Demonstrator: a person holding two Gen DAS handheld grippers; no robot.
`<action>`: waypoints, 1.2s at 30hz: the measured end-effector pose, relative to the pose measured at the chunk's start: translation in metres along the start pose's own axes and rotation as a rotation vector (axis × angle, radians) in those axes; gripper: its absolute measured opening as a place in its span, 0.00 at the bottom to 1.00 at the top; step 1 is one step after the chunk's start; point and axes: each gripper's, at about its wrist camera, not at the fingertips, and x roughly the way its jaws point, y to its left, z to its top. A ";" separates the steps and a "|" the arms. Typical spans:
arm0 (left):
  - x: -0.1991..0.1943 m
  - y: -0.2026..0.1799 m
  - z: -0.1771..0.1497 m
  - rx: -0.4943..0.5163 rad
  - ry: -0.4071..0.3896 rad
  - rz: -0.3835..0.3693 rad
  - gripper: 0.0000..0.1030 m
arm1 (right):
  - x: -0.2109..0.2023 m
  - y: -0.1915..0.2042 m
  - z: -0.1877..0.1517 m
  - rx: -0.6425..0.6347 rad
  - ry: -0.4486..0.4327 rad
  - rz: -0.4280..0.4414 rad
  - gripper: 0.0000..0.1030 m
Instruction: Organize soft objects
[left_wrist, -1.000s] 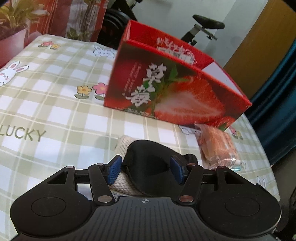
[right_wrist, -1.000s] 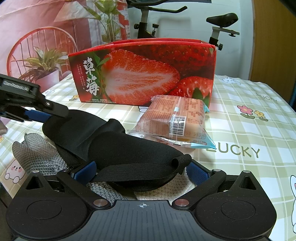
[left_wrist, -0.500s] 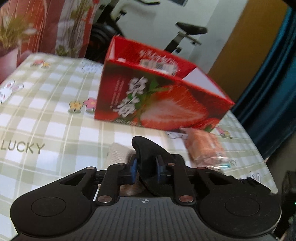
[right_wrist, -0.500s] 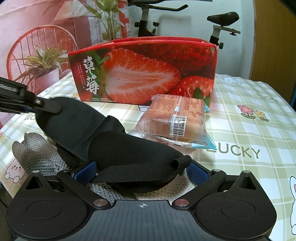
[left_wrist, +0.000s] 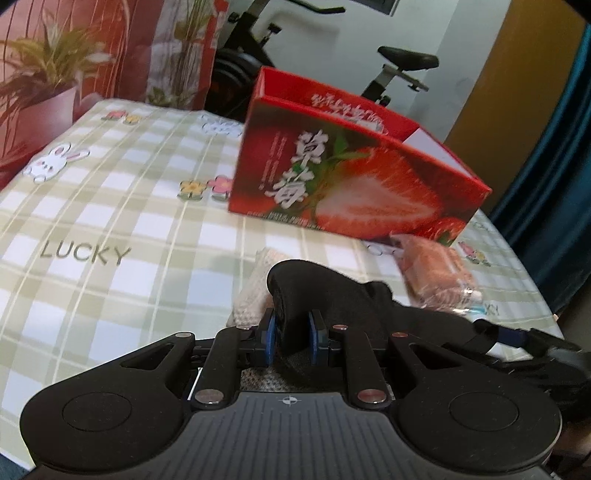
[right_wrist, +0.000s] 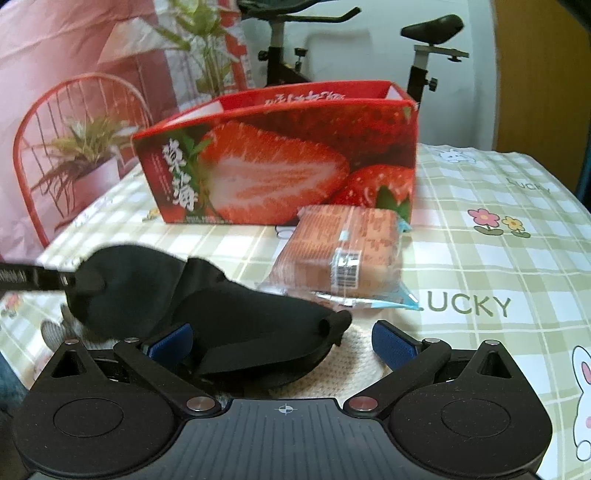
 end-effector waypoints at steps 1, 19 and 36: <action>0.001 0.001 -0.001 -0.006 0.007 0.002 0.19 | -0.002 -0.002 0.001 0.015 -0.002 0.007 0.99; 0.006 0.008 -0.003 -0.051 0.012 -0.017 0.20 | -0.003 -0.015 0.021 0.160 0.032 0.078 0.51; -0.004 0.005 0.002 -0.034 -0.032 -0.019 0.19 | -0.017 -0.022 0.039 0.216 0.003 0.158 0.23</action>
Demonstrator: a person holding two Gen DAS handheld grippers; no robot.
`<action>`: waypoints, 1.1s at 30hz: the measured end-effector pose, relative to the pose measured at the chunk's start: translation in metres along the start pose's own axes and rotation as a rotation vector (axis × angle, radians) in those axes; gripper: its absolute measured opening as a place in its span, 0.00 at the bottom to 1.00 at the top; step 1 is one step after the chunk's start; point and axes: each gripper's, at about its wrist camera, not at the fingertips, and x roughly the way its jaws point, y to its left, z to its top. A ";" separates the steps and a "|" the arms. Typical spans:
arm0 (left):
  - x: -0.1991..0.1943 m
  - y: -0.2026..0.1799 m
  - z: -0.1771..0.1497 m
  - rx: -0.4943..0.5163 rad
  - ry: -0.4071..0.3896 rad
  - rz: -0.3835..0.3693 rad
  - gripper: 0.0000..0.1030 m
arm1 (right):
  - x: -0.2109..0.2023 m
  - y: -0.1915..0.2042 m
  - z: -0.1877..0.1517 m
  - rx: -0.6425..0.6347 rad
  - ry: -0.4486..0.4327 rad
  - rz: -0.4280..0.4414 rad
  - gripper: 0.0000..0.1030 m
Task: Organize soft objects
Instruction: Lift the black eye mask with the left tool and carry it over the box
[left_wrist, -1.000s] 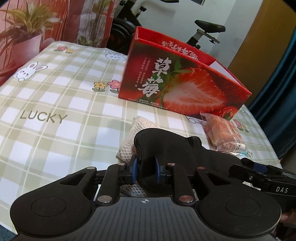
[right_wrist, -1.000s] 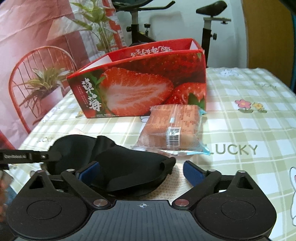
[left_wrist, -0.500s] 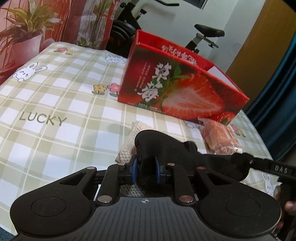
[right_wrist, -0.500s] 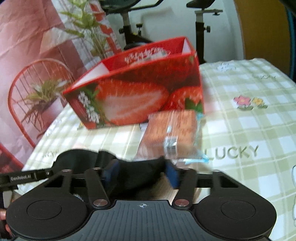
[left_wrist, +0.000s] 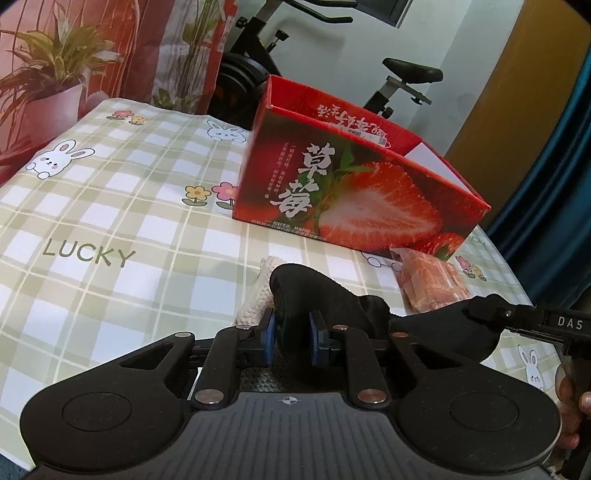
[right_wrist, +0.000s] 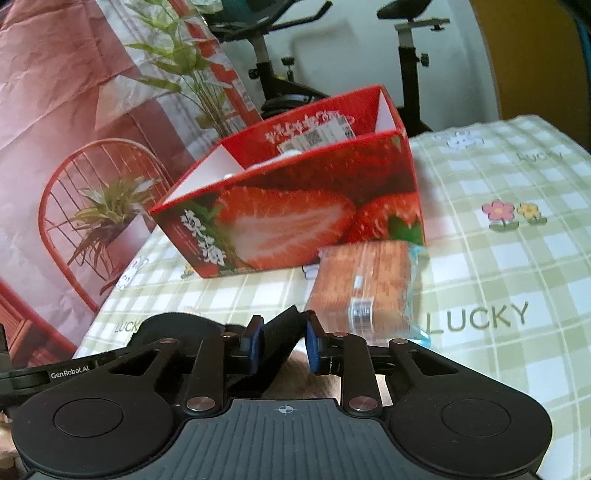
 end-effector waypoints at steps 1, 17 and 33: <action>0.000 -0.001 0.000 0.003 0.001 0.001 0.19 | 0.000 -0.001 -0.001 0.004 0.002 -0.001 0.23; -0.029 -0.006 0.031 0.021 -0.149 -0.045 0.17 | -0.026 0.030 0.042 -0.205 -0.091 0.051 0.12; -0.020 -0.049 0.141 0.157 -0.367 0.003 0.17 | -0.004 0.065 0.148 -0.387 -0.276 0.003 0.12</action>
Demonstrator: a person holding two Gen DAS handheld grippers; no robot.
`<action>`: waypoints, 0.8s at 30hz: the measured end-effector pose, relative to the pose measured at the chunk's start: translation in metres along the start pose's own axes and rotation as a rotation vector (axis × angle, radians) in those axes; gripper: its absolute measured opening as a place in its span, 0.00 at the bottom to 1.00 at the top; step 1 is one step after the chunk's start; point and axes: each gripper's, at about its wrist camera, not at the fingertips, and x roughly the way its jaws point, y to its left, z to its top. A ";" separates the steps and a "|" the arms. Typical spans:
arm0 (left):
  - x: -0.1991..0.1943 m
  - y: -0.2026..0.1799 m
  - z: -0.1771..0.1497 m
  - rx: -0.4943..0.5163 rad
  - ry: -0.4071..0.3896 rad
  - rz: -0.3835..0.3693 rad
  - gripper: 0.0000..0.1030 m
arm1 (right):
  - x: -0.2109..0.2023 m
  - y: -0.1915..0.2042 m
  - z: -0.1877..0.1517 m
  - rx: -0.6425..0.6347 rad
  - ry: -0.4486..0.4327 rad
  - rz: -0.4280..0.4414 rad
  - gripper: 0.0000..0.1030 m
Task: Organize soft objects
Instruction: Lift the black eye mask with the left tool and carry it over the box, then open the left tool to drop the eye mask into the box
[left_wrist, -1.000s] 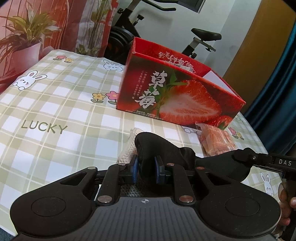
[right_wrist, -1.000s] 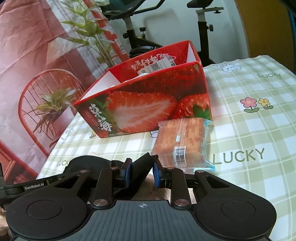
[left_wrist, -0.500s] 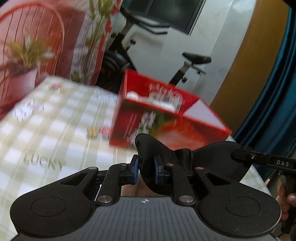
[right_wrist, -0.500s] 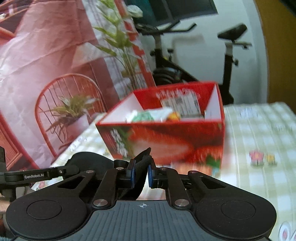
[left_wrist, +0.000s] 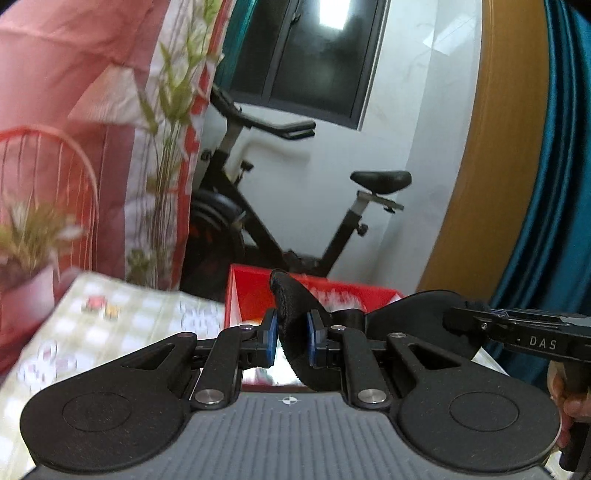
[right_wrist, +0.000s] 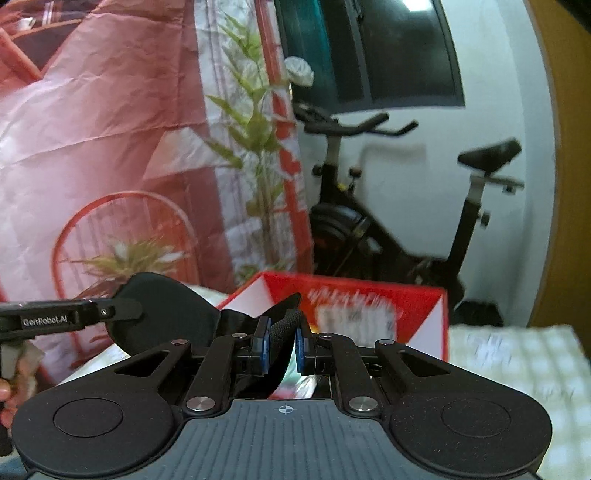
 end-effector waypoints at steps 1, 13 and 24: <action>0.007 -0.002 0.004 0.011 -0.006 0.007 0.17 | 0.006 -0.002 0.005 -0.010 -0.010 -0.016 0.12; 0.091 -0.015 -0.003 0.099 0.188 0.020 0.17 | 0.090 -0.032 -0.009 -0.090 0.120 -0.129 0.12; 0.117 -0.004 -0.023 0.113 0.332 0.037 0.17 | 0.116 -0.044 -0.042 -0.043 0.256 -0.147 0.12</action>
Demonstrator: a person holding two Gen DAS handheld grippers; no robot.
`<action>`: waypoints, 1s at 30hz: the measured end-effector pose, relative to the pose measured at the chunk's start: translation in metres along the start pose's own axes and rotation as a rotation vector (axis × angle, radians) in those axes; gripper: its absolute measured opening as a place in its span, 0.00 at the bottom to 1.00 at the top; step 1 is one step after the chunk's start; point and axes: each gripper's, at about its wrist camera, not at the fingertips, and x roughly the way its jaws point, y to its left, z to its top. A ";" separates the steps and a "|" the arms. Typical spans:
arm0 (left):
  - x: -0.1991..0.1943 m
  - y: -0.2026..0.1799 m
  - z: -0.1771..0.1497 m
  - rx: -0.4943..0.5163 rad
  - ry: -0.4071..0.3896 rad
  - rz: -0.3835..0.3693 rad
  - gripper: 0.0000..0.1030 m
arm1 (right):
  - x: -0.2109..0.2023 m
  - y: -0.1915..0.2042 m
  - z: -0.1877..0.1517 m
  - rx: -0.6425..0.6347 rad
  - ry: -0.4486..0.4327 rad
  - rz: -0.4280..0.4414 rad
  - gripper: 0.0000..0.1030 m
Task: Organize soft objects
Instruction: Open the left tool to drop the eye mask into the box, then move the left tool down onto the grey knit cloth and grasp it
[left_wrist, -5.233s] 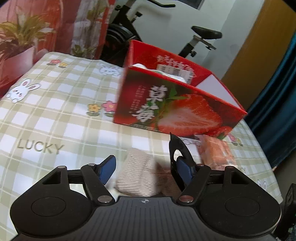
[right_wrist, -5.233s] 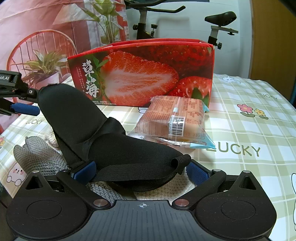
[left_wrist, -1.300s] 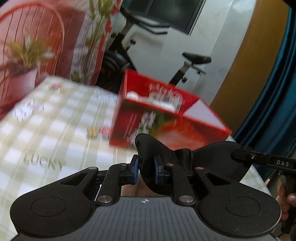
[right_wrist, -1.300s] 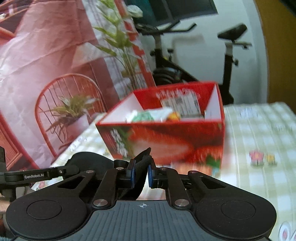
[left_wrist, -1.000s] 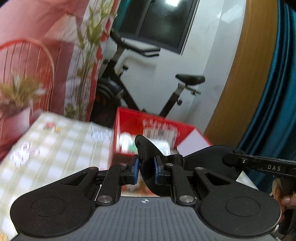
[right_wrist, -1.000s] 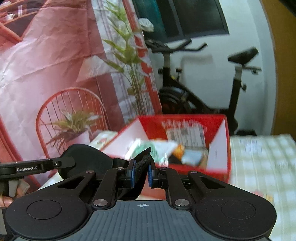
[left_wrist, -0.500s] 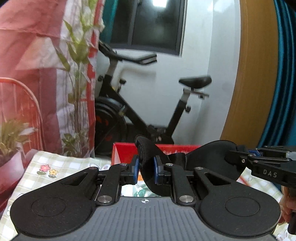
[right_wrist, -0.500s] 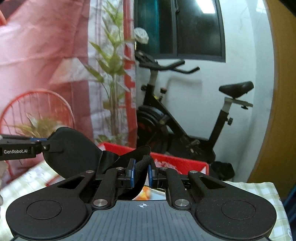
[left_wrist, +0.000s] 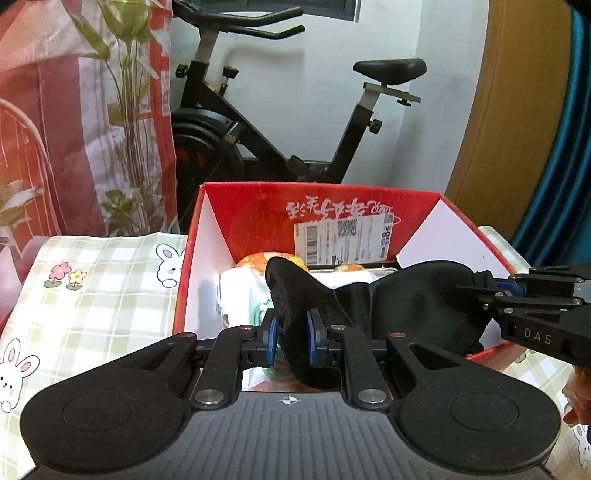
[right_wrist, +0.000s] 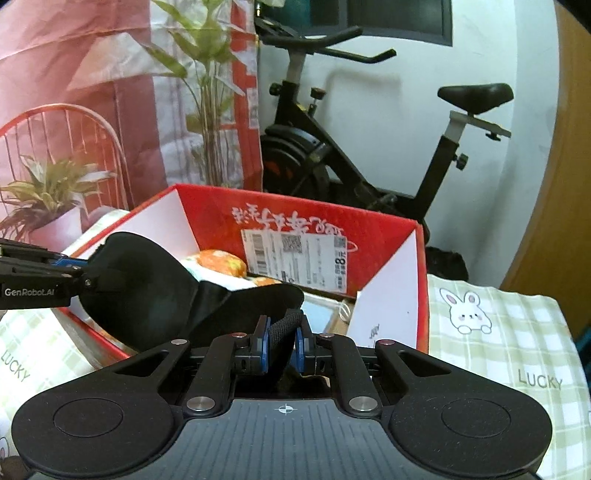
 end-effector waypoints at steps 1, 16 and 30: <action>0.000 0.001 -0.001 0.004 0.002 0.000 0.17 | 0.001 -0.001 -0.001 -0.003 0.002 -0.006 0.13; -0.026 -0.004 0.014 0.032 -0.078 0.025 0.85 | -0.018 0.000 0.003 -0.031 -0.034 -0.092 0.70; -0.101 0.001 -0.052 0.054 -0.008 -0.025 0.87 | -0.091 0.017 -0.028 0.048 -0.078 -0.012 1.00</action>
